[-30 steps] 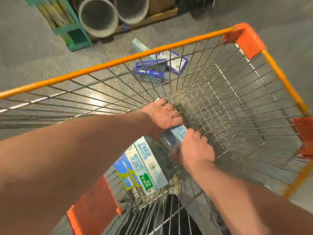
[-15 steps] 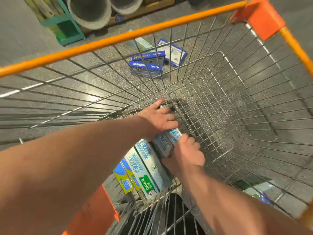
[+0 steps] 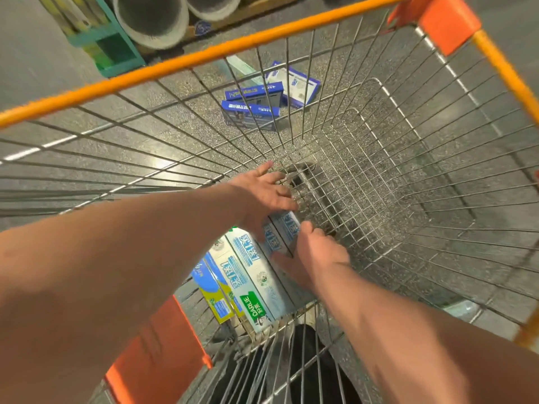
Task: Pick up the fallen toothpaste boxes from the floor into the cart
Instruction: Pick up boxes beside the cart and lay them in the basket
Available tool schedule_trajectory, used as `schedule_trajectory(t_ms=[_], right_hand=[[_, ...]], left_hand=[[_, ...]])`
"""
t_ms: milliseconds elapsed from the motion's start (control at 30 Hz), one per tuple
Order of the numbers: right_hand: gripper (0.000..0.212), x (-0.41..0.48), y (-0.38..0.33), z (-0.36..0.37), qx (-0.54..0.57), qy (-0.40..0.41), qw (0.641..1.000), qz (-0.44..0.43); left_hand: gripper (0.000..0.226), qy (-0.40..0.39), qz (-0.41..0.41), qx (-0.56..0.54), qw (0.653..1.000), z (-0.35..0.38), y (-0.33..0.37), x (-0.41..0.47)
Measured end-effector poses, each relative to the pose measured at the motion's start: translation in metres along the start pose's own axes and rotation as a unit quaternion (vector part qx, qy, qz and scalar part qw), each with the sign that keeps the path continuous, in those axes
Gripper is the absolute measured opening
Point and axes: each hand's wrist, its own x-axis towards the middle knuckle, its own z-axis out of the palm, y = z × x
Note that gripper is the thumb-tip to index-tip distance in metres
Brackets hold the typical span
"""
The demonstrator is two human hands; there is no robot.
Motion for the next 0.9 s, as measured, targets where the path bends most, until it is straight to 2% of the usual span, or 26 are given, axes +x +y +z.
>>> schedule_trajectory(t_ms=[100,133,267,367,433,533,600,767,900], right_hand=[[0.065,-0.003,0.005,0.005,-0.154,-0.033,0.987,-0.028],[0.061,-0.004,0.007,0.003,-0.164,-0.042,0.985,-0.029],[0.039,-0.027,0.006,-0.034,-0.112,-0.003,0.994,-0.004],[0.036,-0.063,0.006,-0.074,-0.056,0.038,0.998,-0.010],[0.042,-0.094,0.008,-0.104,-0.030,0.043,0.998,-0.032],[0.070,-0.148,0.017,-0.152,0.007,0.080,0.995,-0.056],[0.079,-0.183,0.028,-0.181,0.023,0.116,0.991,-0.056],[0.089,-0.269,0.066,-0.231,0.046,0.191,0.980,-0.034],[0.085,-0.333,0.112,-0.249,0.063,0.228,0.971,-0.013]], left_hand=[[0.110,-0.002,-0.013,-0.010,1.000,0.003,0.009,0.001],[0.110,0.000,-0.018,-0.014,1.000,0.001,0.010,-0.001],[0.108,0.007,-0.038,-0.045,0.998,-0.021,0.015,-0.026],[0.102,0.017,-0.055,-0.075,0.995,-0.052,0.016,-0.064],[0.098,0.021,-0.065,-0.071,0.995,-0.079,0.015,-0.091],[0.090,0.029,-0.084,-0.079,0.993,-0.136,0.018,-0.133],[0.087,0.052,-0.084,-0.074,0.992,-0.179,0.024,-0.159],[0.080,0.131,-0.074,-0.049,0.987,-0.278,0.061,-0.206],[0.077,0.172,-0.065,-0.017,0.983,-0.341,0.110,-0.232]])
